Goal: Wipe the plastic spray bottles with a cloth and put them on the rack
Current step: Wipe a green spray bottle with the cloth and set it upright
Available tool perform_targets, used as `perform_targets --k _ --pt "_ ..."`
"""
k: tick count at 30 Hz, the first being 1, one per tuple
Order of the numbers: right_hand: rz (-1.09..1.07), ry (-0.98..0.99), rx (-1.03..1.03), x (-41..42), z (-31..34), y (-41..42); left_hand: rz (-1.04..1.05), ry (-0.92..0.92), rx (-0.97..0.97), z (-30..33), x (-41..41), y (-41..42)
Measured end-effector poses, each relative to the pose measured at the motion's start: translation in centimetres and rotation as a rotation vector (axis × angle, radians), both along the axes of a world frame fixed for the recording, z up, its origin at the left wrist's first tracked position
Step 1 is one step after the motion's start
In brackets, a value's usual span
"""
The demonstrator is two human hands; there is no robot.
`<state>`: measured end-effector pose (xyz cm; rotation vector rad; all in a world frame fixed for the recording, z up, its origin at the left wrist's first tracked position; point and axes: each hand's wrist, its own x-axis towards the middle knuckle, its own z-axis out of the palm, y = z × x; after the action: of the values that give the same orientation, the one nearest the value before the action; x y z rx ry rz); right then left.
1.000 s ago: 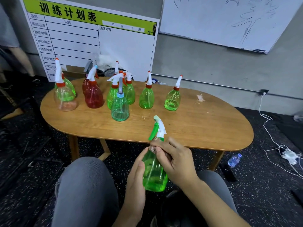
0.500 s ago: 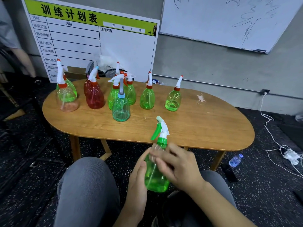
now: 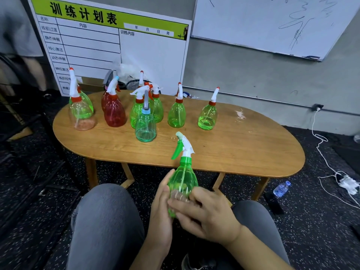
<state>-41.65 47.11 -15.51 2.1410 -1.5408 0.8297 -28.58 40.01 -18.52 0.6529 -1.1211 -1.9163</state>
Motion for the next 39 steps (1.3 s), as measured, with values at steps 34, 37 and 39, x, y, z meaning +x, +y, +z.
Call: perform_targets --k 34,37,39 --pt "-0.161 -0.892 -0.02 -2.1 2.2 -3.7 -0.035 0.105 0.01 -0.1 0.0 0.1" --pt "-0.161 -0.876 -0.016 -2.0 2.5 -4.0 -0.079 0.128 0.024 0.3 -0.1 0.3" --pt "-0.16 -0.895 0.008 -1.9 2.4 -4.1 -0.094 0.113 0.016 0.3 -0.2 0.4"
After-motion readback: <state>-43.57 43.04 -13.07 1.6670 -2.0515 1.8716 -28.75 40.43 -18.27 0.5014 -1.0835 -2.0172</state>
